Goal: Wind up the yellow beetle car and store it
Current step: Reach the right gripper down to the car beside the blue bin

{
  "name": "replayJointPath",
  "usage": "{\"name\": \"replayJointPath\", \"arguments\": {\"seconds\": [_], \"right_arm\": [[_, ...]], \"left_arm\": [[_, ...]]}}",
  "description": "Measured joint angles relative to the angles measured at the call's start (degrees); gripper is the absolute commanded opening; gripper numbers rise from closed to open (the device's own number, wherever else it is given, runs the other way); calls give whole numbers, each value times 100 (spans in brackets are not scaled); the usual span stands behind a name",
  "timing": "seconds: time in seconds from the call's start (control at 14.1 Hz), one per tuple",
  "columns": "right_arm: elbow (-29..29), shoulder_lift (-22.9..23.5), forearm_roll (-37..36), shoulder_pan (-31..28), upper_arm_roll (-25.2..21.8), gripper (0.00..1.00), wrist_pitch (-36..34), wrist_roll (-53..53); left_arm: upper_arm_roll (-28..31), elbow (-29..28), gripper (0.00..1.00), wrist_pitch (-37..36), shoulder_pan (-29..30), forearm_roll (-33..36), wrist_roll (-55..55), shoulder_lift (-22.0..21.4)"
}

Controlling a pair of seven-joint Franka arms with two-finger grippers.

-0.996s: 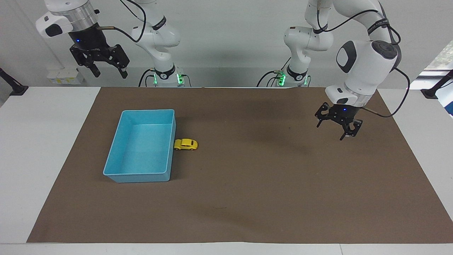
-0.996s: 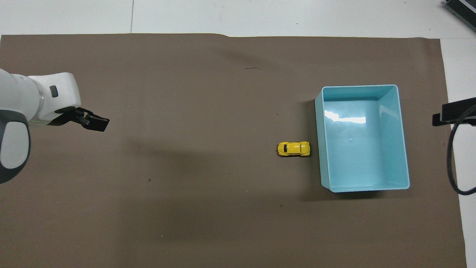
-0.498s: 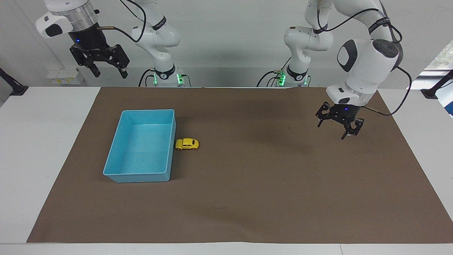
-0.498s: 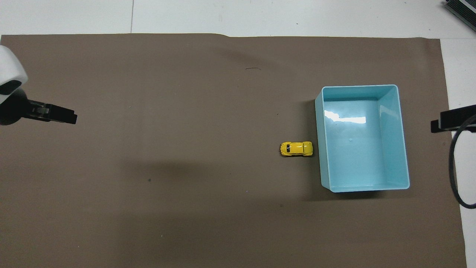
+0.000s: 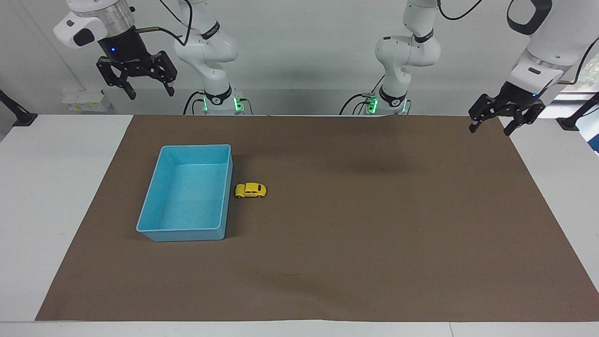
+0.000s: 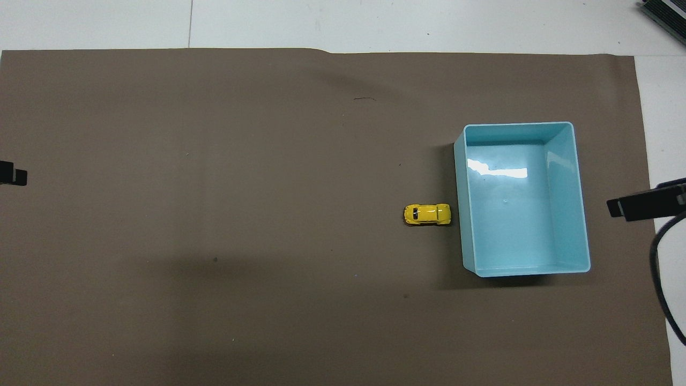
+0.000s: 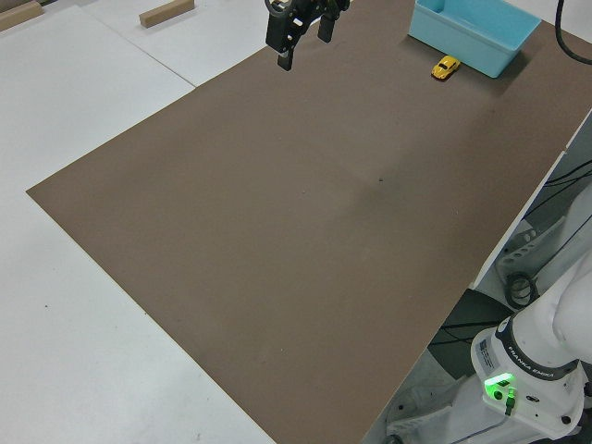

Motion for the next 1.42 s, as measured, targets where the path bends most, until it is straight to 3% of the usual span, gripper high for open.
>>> {"name": "replayJointPath", "arguments": {"seconds": [0.36, 0.64, 0.85, 1.21, 1.42], "right_arm": [[-370, -50, -9, 461, 14, 100, 142, -1958], [-935, -49, -163, 1051, 38, 100, 775, -3417], [-1347, -41, -168, 1094, 43, 100, 1346, -4364], [-2329, 4, -183, 1430, 54, 100, 2305, -4735], [-2596, 189, -189, 1475, 53, 100, 2743, -4949]], "left_arm": [[-127, 247, 100, -257, -10, 0, -251, 118], [-124, 249, 100, -304, -10, 0, -256, 125], [-123, 257, 100, -535, -10, 99, -256, 131], [-171, 594, 100, -935, -181, 151, -255, 282], [-176, 602, 100, -932, -217, 151, -255, 300]]}}
